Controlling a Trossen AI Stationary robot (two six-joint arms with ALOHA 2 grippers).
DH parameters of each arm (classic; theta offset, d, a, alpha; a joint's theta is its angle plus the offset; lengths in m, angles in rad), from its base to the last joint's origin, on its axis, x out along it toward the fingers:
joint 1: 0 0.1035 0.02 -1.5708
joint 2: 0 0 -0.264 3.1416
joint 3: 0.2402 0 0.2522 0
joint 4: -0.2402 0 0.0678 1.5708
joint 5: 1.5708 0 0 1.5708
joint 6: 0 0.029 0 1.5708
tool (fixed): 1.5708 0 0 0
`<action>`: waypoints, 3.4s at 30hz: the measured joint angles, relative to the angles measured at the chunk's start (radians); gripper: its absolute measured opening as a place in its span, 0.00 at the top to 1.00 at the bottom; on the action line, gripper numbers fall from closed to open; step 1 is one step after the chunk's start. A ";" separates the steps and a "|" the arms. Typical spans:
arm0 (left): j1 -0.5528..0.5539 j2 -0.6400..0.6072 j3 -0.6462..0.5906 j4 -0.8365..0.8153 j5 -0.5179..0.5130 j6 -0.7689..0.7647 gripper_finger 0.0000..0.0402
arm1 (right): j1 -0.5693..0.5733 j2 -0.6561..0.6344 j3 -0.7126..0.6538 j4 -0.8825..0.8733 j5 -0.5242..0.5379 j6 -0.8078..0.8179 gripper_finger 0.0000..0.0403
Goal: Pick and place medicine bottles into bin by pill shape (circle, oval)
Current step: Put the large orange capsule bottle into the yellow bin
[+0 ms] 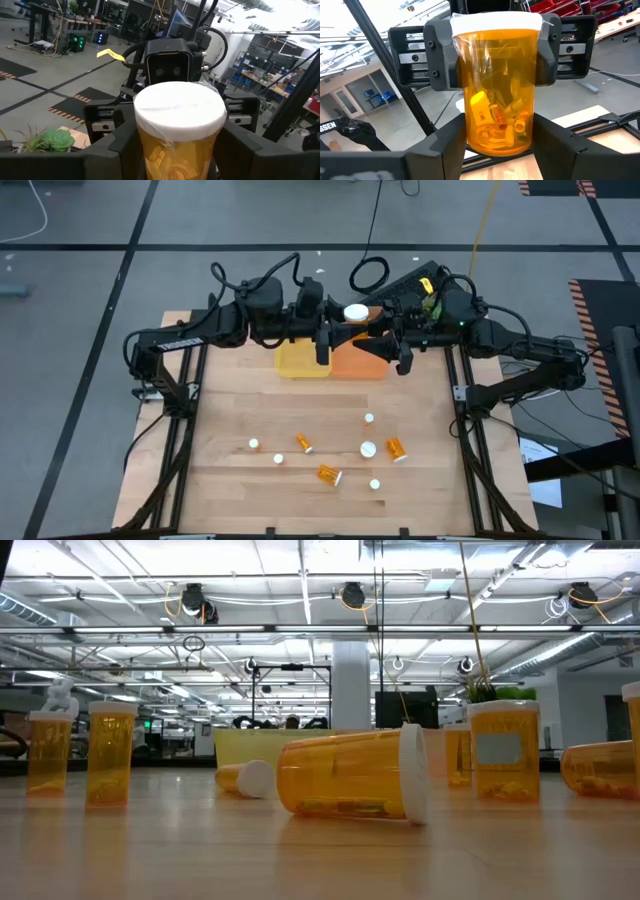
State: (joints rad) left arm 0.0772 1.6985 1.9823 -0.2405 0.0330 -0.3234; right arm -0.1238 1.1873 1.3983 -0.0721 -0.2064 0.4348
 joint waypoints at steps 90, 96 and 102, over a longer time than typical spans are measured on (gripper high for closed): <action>0.175 0.068 0.000 -0.759 0.201 -0.586 0.05 | 0.001 0.207 0.000 -0.523 0.235 -0.237 0.54; 0.178 0.081 0.001 -0.758 0.194 -0.576 0.15 | -0.001 0.207 0.000 -0.524 0.236 -0.245 0.54; 0.180 0.091 0.002 -0.750 0.210 -0.576 0.28 | -0.001 0.207 0.000 -0.525 0.237 -0.245 0.54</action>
State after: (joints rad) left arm 0.2569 1.7895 1.9842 -0.9907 0.2435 -0.8993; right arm -0.1246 1.3941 1.3979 -0.5970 0.0304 0.1894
